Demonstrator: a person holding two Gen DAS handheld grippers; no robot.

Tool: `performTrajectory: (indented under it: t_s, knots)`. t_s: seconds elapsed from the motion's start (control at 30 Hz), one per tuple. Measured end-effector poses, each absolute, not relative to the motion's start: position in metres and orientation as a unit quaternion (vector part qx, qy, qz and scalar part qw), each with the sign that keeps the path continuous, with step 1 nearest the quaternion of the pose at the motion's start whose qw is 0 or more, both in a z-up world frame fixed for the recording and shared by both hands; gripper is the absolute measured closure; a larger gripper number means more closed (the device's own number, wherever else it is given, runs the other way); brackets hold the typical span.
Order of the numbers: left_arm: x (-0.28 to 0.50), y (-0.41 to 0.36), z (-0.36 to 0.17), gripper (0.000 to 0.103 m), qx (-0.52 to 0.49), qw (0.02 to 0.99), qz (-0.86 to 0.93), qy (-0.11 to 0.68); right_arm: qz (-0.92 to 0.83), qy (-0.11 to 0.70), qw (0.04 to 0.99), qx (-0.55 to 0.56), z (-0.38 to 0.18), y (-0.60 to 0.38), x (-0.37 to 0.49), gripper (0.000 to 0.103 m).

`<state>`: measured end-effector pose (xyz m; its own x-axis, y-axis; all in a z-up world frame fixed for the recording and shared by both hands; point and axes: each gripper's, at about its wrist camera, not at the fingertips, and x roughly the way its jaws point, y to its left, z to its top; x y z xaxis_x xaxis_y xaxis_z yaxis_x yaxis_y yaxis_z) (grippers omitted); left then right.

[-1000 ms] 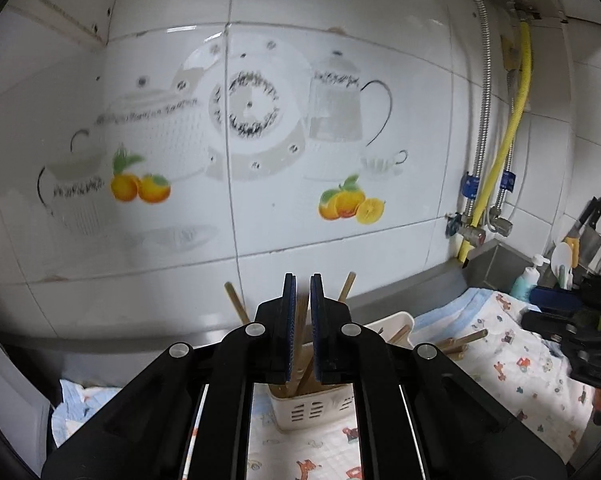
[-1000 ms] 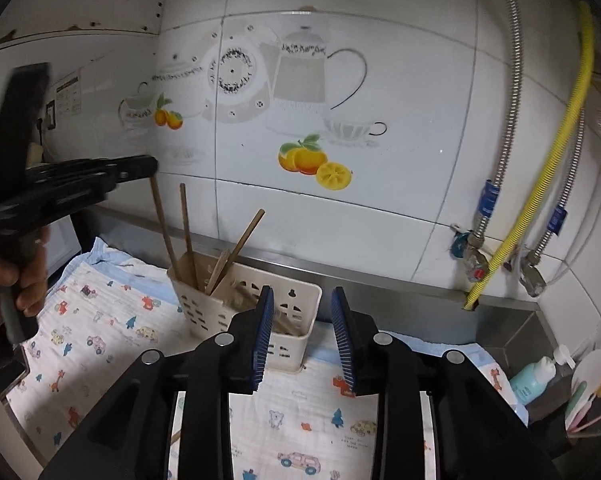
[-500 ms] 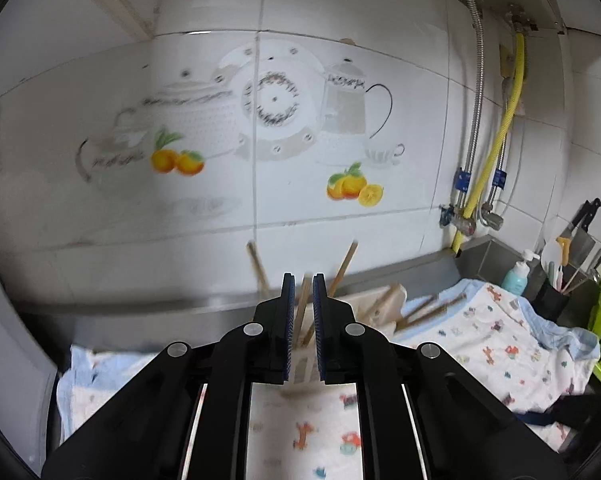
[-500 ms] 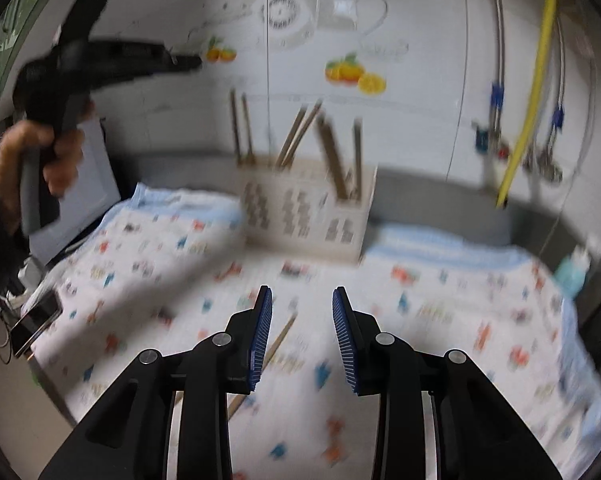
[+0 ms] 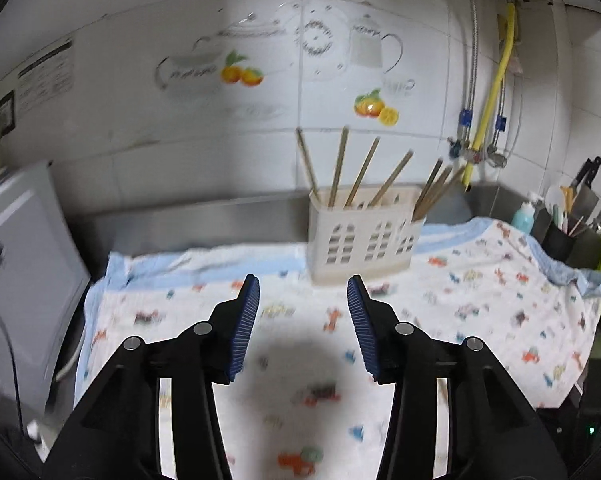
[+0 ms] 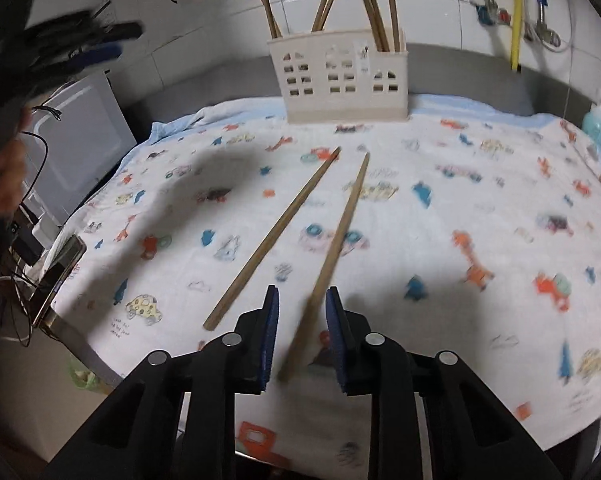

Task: Organize utensils
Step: 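Open both tools and move them back over the last chopsticks, then grasp a chopstick with the right tool while the left tool aligns over another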

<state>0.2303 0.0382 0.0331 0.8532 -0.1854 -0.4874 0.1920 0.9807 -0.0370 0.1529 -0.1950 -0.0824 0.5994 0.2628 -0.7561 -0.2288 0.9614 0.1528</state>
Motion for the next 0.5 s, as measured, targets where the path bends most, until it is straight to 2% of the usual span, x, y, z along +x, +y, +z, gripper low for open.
performTrajectory:
  t_s: [0.03, 0.5]
  knots:
    - [0.224, 0.043, 0.026, 0.050, 0.000, 0.961, -0.095, 0.259, 0.133, 0.428, 0.894, 0.023, -0.084, -0.195, 0.154, 0.083]
    - [0.182, 0.048, -0.034, 0.047, -0.022, 0.947, -0.093, 0.305, 0.096, 0.433, 0.895, 0.046, -0.101, -0.191, 0.149, 0.093]
